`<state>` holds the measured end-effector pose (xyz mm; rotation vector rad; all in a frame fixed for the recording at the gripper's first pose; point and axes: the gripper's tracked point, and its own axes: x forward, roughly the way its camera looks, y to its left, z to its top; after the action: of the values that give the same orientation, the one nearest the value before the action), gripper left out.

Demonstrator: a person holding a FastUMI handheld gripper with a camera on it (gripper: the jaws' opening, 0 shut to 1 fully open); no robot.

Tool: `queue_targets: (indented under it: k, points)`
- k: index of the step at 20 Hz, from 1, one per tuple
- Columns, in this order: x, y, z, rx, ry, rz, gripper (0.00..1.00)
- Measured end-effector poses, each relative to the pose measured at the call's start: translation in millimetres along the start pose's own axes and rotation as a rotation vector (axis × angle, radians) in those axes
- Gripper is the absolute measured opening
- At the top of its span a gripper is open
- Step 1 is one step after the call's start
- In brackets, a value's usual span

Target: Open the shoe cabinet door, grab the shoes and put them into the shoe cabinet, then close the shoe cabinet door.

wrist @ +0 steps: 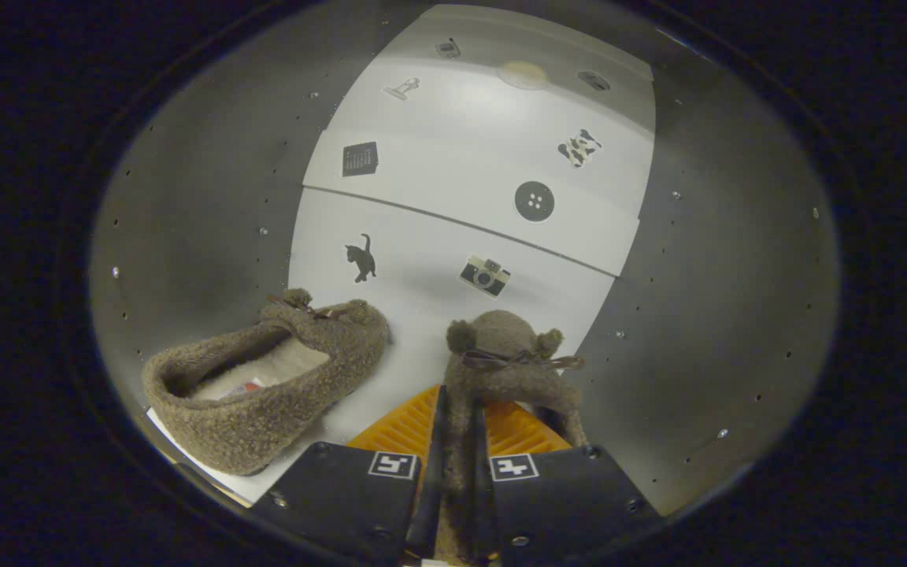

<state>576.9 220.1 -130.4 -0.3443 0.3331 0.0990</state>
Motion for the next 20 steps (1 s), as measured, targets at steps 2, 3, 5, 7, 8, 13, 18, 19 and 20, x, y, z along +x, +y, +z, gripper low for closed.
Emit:
queue_targets:
  k: [2, 3, 5, 7, 8, 13, 18, 19, 20]
  points:
    - [-8, -2, 1, 0.006, -0.004, -0.007, 0.43]
    - [-12, -1, 1, 0.017, 0.000, -0.002, 0.54]
    - [-22, -3, 1, 0.031, 0.003, -0.007, 0.64]
    - [-36, -12, 4, 0.041, -0.002, -0.033, 0.74]
    - [-45, -15, 5, 0.043, -0.006, -0.036, 0.79]
    - [-105, -17, 18, 0.088, -0.035, 0.027, 0.93]
    - [-189, -17, 54, 0.168, -0.135, 0.060, 0.98]
    - [-211, -20, 58, 0.193, -0.150, 0.059, 0.98]
    - [-231, -21, 62, 0.217, -0.165, 0.061, 0.98]
